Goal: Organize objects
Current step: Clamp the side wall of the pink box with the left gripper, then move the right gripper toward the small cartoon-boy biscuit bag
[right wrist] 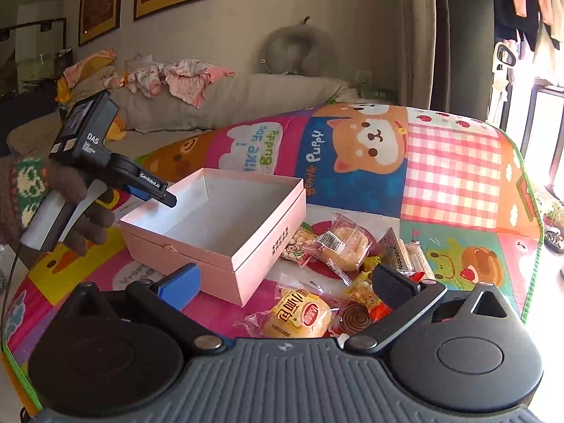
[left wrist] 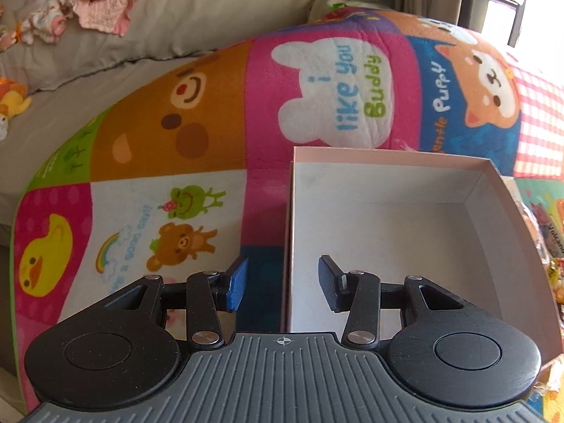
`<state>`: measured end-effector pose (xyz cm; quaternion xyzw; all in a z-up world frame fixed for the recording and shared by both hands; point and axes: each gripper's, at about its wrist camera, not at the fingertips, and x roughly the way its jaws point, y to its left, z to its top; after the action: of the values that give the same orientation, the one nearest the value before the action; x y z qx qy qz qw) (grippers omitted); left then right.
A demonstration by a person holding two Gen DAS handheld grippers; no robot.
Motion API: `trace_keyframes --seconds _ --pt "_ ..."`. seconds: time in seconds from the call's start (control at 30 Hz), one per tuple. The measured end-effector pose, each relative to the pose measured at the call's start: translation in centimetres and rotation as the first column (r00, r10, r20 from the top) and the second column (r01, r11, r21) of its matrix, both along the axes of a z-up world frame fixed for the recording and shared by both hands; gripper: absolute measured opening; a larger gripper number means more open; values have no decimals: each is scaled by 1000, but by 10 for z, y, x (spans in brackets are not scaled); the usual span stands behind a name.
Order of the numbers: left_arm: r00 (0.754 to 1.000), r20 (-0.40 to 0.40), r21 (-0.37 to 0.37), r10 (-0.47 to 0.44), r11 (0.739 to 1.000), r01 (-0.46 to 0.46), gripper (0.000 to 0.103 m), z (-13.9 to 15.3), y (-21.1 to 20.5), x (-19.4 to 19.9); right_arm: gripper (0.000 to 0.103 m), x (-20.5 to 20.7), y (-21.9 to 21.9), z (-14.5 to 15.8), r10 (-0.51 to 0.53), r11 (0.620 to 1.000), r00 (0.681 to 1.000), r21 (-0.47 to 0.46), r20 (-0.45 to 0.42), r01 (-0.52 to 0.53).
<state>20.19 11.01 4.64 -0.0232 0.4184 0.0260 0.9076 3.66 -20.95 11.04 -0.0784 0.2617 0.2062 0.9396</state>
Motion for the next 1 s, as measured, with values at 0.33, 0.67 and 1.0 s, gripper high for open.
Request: trace_keyframes --seconds 0.33,0.67,1.0 --pt "993 -117 -5 -4 1000 3 9 -18 -7 8 103 25 2 -51 -14 997 992 -72 -122 5" --pt "993 -121 -43 -13 999 7 8 -16 -11 -8 103 54 12 -72 -13 1000 982 -14 -191 10" --pt "993 -107 -18 56 998 -58 8 -6 13 -21 103 68 23 -86 -8 999 981 -35 -196 1"
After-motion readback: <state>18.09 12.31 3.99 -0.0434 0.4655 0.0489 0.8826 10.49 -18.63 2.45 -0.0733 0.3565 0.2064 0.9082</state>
